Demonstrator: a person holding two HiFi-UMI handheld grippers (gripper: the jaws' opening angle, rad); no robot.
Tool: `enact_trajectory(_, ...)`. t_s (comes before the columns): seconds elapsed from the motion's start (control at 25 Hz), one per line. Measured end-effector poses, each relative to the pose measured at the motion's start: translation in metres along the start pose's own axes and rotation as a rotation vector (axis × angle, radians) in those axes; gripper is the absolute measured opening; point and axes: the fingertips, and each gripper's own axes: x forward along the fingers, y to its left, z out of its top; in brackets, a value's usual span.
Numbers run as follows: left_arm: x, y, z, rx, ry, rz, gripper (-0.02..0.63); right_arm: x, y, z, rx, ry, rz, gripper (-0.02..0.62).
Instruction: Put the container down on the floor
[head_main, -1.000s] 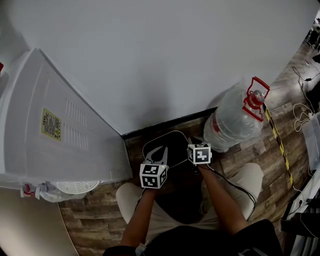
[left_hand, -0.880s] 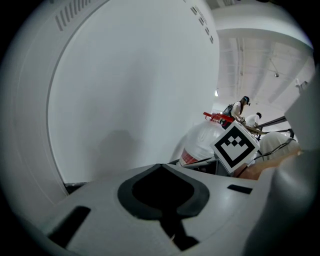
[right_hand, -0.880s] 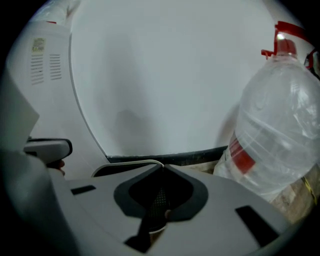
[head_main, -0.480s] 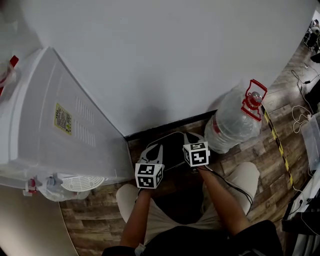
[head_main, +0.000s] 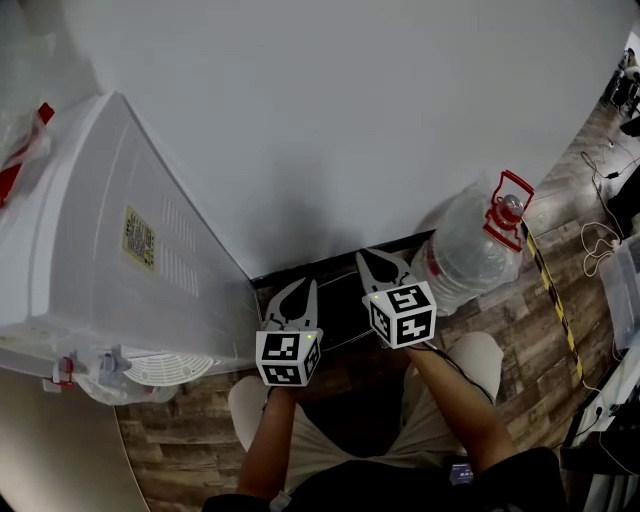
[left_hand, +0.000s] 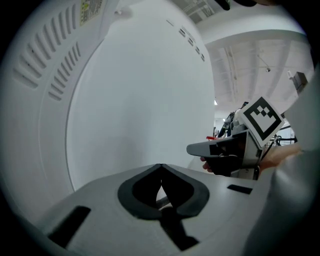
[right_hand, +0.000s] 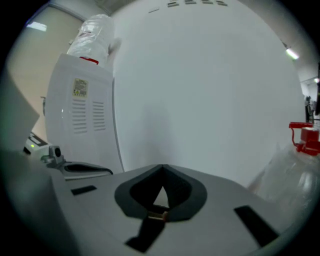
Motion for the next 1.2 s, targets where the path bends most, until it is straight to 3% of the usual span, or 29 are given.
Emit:
enact_trajectory(0.16, -0.002, -0.003, 0.027, -0.017, -0.057, 0.000, 0.017, -0.008, 0.010, 0.025, 0.003, -0.056, 0.052, 0.029)
enact_trajectory(0.28, 0.001, -0.006, 0.047, 0.018, -0.098, 0.016, 0.017, -0.008, 0.012, 0.036, -0.028, -0.082, 0.077, 0.029)
enact_trajectory(0.48, 0.007, -0.006, 0.071, 0.018, -0.097, 0.054, 0.017, -0.008, 0.008, 0.056, -0.002, -0.076, 0.123, 0.029)
enact_trajectory(0.64, 0.006, -0.012, 0.107, 0.001, -0.079, 0.068, 0.017, -0.014, 0.008, 0.096, 0.003, -0.070, 0.161, 0.029)
enact_trajectory(1.2, -0.045, -0.042, 0.328, -0.030, -0.067, 0.092, 0.017, -0.083, 0.029, 0.308, 0.029, -0.065, 0.192, 0.029)
